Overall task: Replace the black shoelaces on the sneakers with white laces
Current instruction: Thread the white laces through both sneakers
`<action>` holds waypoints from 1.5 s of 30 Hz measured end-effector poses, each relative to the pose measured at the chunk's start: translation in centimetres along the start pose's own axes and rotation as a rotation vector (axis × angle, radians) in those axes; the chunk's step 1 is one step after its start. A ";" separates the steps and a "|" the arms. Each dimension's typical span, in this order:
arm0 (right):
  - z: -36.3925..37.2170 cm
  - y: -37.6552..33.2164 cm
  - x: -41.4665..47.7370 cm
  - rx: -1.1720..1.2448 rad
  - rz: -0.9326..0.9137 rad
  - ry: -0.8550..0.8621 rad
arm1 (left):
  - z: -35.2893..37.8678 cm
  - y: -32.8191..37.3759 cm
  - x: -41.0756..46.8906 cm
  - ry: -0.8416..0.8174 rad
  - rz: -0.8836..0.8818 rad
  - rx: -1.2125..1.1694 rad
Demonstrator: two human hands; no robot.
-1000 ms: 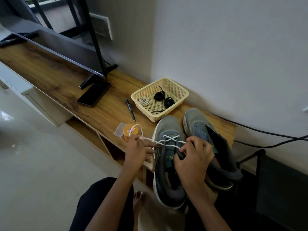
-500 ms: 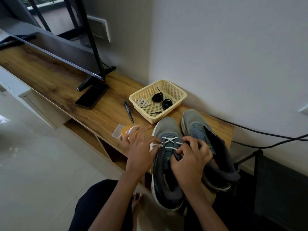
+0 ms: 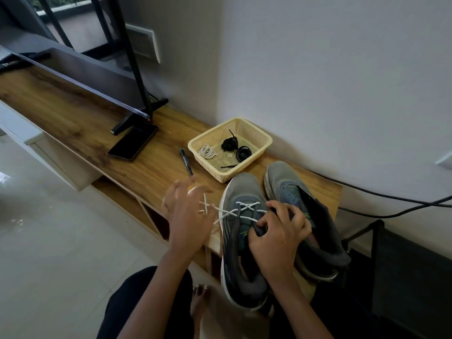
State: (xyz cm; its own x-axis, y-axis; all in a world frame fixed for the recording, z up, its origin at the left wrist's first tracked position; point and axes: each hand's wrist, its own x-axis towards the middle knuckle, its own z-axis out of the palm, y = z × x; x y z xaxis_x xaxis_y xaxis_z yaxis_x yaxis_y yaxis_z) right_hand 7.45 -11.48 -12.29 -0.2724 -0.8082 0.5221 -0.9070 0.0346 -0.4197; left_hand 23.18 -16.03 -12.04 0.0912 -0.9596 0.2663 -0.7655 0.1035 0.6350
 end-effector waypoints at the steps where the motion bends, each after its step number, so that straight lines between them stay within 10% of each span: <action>1: 0.0 0.0 0.0 0.001 -0.002 0.001 | 0.3 0.3 -0.2 -0.048 0.077 -0.005; 10: 0.1 0.0 0.2 0.005 -0.006 0.026 | 1.7 0.6 -0.3 -0.100 0.172 0.035; 17: 0.2 0.1 0.2 0.011 -0.010 0.033 | 0.4 -1.7 0.2 0.056 -0.151 0.065; 23: 0.2 0.1 0.1 0.016 -0.014 0.032 | 1.4 -0.6 -0.2 -0.131 0.166 0.007; 45: 0.3 0.1 0.2 0.018 -0.002 0.082 | 0.3 0.5 -0.3 -0.178 0.153 0.104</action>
State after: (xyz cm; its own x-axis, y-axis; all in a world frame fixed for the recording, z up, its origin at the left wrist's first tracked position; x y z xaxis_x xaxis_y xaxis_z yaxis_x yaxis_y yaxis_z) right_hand 7.43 -11.82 -12.44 -0.2966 -0.7575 0.5815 -0.9019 0.0220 -0.4314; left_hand 22.54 -15.73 -12.05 -0.1369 -0.9667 0.2162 -0.8239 0.2322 0.5169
